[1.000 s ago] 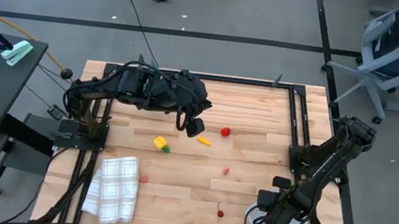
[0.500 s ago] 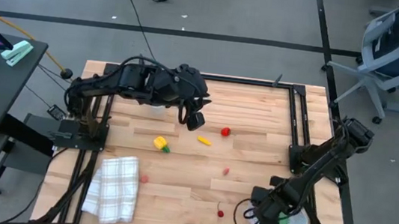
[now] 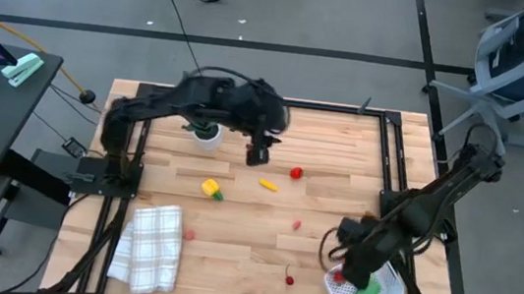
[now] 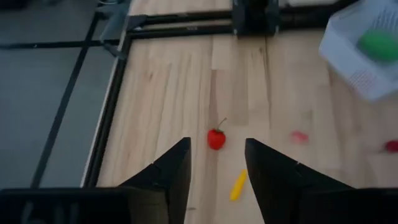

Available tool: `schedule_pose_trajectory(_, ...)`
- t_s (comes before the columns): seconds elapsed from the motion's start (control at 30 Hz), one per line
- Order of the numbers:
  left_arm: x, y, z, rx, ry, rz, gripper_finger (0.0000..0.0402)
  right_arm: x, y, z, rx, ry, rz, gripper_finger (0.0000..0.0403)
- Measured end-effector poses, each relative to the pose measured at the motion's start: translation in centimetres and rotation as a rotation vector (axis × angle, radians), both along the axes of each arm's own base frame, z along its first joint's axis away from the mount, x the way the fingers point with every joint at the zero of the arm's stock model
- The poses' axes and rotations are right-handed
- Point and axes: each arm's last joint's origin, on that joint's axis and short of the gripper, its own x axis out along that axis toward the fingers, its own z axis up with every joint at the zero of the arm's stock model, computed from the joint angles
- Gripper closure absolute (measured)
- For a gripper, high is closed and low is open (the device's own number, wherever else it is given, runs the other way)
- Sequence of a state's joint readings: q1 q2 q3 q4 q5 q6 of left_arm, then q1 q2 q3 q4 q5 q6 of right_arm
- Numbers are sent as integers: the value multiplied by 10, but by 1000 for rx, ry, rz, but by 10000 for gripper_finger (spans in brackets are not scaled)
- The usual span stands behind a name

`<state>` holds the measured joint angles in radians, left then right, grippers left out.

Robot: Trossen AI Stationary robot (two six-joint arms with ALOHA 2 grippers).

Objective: Pick and placing Produce into tupperware
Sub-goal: Put the red strawberry into the white basket

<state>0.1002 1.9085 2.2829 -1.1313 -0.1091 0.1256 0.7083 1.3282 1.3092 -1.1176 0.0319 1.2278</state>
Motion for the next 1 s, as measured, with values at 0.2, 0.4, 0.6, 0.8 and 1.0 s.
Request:
schedule_pose_trajectory(0.2,22,3,-51,-12,169,-7,236,-9,-37,36,-243,-286,-218,268)
schedule_pose_trajectory(0.4,26,-13,-61,-27,173,-28,248,2,-74,20,-414,-182,-163,268)
schedule_pose_trajectory(0.6,24,-26,-51,-51,112,-25,245,30,-128,-18,-441,-66,-306,265)
schedule_pose_trajectory(0.8,19,-35,-43,-90,83,-4,237,39,-180,-62,-327,73,-375,254)
schedule_pose_trajectory(1.0,16,-38,-39,-90,77,-11,246,50,-203,-92,-287,98,-281,243)
